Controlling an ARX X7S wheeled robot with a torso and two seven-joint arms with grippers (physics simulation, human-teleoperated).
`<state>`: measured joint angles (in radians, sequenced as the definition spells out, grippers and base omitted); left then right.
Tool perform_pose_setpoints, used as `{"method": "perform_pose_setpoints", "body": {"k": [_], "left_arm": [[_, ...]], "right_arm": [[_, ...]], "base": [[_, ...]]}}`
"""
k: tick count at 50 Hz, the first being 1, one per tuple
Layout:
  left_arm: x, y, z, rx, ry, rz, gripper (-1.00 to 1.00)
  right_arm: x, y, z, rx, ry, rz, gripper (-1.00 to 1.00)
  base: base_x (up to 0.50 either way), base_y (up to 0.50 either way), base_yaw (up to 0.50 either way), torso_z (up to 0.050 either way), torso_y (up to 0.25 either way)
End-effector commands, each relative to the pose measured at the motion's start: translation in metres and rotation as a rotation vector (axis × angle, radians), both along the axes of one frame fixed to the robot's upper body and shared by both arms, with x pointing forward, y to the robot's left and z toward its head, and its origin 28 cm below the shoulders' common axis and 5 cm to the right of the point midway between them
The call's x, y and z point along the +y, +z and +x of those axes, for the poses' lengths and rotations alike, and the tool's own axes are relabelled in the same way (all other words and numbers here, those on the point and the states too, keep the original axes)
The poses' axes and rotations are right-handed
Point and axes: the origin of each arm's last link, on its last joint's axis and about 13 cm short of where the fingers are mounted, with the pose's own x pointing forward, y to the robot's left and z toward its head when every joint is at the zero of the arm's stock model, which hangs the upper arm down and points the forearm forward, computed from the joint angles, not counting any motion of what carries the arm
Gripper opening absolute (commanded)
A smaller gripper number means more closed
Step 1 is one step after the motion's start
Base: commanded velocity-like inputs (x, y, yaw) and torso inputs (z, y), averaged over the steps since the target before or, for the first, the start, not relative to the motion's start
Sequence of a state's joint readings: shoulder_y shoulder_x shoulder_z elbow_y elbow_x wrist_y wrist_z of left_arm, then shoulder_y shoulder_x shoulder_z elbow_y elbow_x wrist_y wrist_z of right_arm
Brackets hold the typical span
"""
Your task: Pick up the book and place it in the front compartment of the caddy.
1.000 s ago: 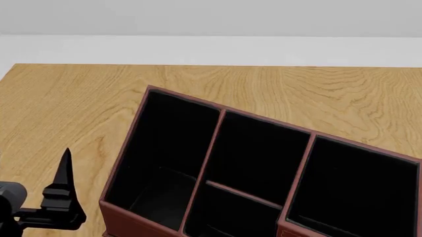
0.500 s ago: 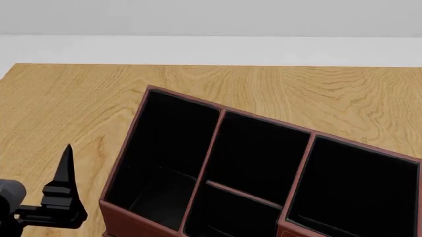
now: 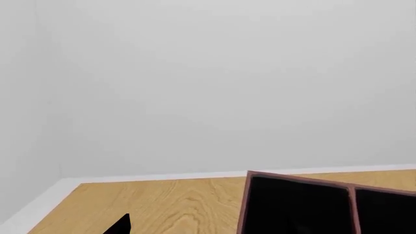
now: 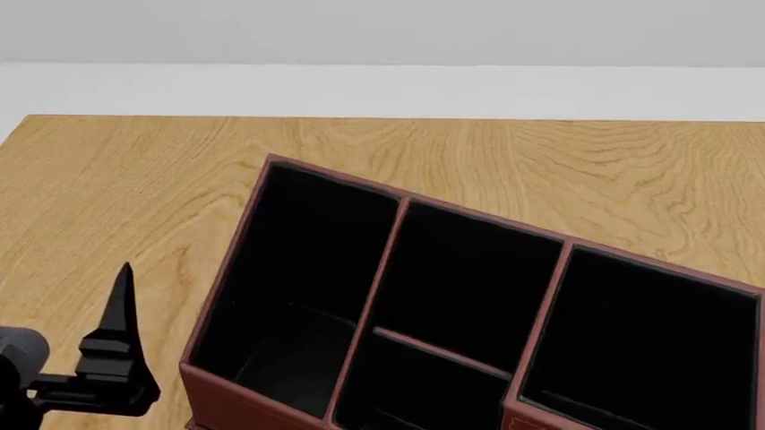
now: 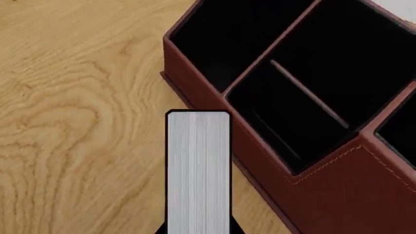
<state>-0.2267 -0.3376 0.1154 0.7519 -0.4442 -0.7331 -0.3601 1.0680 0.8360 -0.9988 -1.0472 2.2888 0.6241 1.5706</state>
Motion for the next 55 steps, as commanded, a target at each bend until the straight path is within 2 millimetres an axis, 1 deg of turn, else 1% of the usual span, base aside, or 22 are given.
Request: {"method": "perform_pose_setpoints", "body": {"k": [1, 3, 6, 8, 15, 16, 17, 19, 28, 33, 37, 48, 55], "left_arm": [[-0.001, -0.001, -0.001, 0.001, -0.003, 0.000, 1.00], [-0.002, 0.000, -0.001, 0.000, -0.006, 0.003, 1.00], [-0.002, 0.000, -0.001, -0.001, -0.006, 0.005, 1.00], [-0.002, 0.000, -0.001, 0.000, -0.004, 0.006, 1.00], [-0.002, 0.000, -0.001, 0.000, -0.004, 0.006, 1.00], [-0.002, 0.000, -0.001, 0.000, -0.005, 0.007, 1.00], [-0.003, 0.000, -0.001, 0.002, -0.006, 0.010, 1.00], [-0.003, -0.001, -0.001, 0.002, -0.006, 0.011, 1.00], [-0.003, 0.000, 0.000, 0.004, -0.006, 0.013, 1.00], [-0.004, 0.000, 0.001, 0.005, -0.007, 0.015, 1.00], [-0.004, 0.001, 0.001, 0.004, -0.008, 0.015, 1.00], [-0.004, 0.003, 0.002, 0.001, -0.006, 0.016, 1.00], [-0.003, 0.004, 0.002, -0.001, -0.002, 0.017, 1.00]], "right_arm": [[-0.003, 0.027, 0.001, -0.052, 0.058, -0.111, -1.00], [-0.003, 0.035, -0.001, -0.069, 0.081, -0.147, -1.00], [-0.003, 0.042, -0.002, -0.087, 0.104, -0.194, -1.00], [-0.004, 0.048, 0.000, -0.097, 0.127, -0.226, -1.00], [-0.004, 0.048, 0.000, -0.097, 0.127, -0.226, -1.00], [-0.004, 0.053, 0.005, -0.104, 0.144, -0.237, -1.00], [-0.004, 0.061, 0.019, -0.116, 0.185, -0.280, -1.00], [-0.004, 0.068, 0.024, -0.133, 0.211, -0.302, -1.00], [-0.005, 0.088, 0.040, -0.158, 0.258, -0.306, -1.00], [-0.005, 0.106, 0.048, -0.205, 0.281, -0.328, -1.00], [-0.005, 0.115, 0.055, -0.215, 0.287, -0.337, -1.00], [-0.001, 0.133, 0.071, -0.255, 0.328, -0.406, -1.00], [-0.001, 0.151, 0.086, -0.288, 0.333, -0.412, -1.00]], "base": [[0.00, 0.00, 0.00, 0.000, 0.000], [0.00, 0.00, 0.00, 0.000, 0.000], [0.00, 0.00, 0.00, 0.000, 0.000], [0.00, 0.00, 0.00, 0.000, 0.005], [0.00, 0.00, 0.00, 0.000, 0.000], [0.00, 0.00, 0.00, 0.000, 0.000], [0.00, 0.00, 0.00, 0.000, 0.000], [0.00, 0.00, 0.00, 0.000, 0.000], [0.00, 0.00, 0.00, 0.000, 0.001], [0.00, 0.00, 0.00, 0.000, 0.002], [0.00, 0.00, 0.00, 0.000, 0.000], [0.00, 0.00, 0.00, 0.000, 0.001], [0.00, 0.00, 0.00, 0.000, 0.001]]}}
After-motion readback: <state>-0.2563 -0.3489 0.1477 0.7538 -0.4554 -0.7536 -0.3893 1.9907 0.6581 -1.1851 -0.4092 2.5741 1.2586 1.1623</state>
